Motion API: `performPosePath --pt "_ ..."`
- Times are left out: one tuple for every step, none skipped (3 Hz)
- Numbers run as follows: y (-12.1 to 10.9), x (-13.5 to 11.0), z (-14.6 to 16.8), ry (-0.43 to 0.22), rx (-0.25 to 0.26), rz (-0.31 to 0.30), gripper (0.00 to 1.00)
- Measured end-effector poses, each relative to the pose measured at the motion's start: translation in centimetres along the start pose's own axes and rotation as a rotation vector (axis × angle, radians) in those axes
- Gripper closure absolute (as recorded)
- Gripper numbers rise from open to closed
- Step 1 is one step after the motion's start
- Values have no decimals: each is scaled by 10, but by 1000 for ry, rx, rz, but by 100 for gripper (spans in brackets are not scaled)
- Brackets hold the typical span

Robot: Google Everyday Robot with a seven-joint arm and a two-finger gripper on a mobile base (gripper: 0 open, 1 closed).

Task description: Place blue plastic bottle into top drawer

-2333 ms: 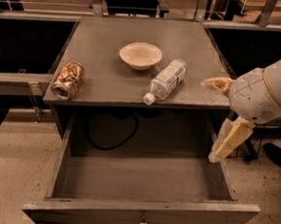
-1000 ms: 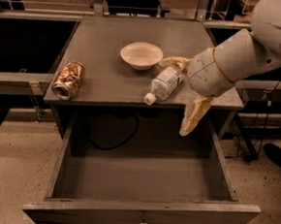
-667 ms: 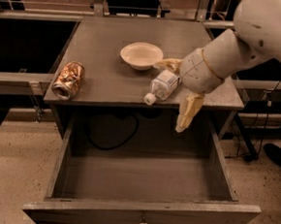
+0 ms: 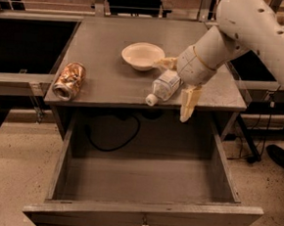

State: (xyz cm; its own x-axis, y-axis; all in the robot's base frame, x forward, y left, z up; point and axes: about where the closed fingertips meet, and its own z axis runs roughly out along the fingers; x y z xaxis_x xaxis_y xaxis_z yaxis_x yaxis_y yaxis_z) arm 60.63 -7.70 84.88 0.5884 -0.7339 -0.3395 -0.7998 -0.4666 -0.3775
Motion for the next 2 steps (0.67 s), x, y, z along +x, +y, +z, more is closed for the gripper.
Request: performPosePath --pt "-16 5 2 44 11 -86 0" --pt "-34 5 6 73 -2 -163 0"
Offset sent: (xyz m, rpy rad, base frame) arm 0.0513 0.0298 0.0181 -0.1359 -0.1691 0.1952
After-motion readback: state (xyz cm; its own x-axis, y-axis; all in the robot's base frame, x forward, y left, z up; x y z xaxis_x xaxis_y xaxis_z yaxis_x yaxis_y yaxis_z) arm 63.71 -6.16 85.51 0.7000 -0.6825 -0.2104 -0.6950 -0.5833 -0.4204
